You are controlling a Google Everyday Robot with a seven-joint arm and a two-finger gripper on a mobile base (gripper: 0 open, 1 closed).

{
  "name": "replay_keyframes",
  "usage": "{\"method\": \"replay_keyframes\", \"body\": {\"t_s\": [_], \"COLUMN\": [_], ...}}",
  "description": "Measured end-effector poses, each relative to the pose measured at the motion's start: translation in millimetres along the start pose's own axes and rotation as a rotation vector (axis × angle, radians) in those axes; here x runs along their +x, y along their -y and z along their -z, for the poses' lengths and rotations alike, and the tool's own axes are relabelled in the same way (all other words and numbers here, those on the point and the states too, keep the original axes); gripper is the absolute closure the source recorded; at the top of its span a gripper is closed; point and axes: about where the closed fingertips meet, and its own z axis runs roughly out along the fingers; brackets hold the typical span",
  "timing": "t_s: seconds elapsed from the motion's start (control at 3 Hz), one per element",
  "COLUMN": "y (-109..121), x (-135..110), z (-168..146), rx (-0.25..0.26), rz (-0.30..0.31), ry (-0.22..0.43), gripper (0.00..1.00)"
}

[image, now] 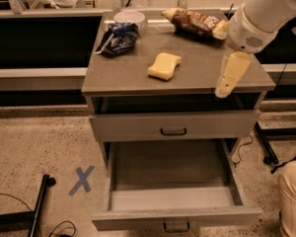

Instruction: Place sponge into middle drawer

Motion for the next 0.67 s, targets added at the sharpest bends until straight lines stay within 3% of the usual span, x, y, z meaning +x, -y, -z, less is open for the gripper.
{"method": "replay_keyframes", "body": {"t_s": [0.33,0.67], "y": [50.8,85.3], "x": [-7.8,-13.6], "z": [-27.1,-60.7], "rx": [0.019,-0.002], "rz": [-0.007,-0.071], "ry": [0.042,0.086], "gripper": [0.0,0.0]}}
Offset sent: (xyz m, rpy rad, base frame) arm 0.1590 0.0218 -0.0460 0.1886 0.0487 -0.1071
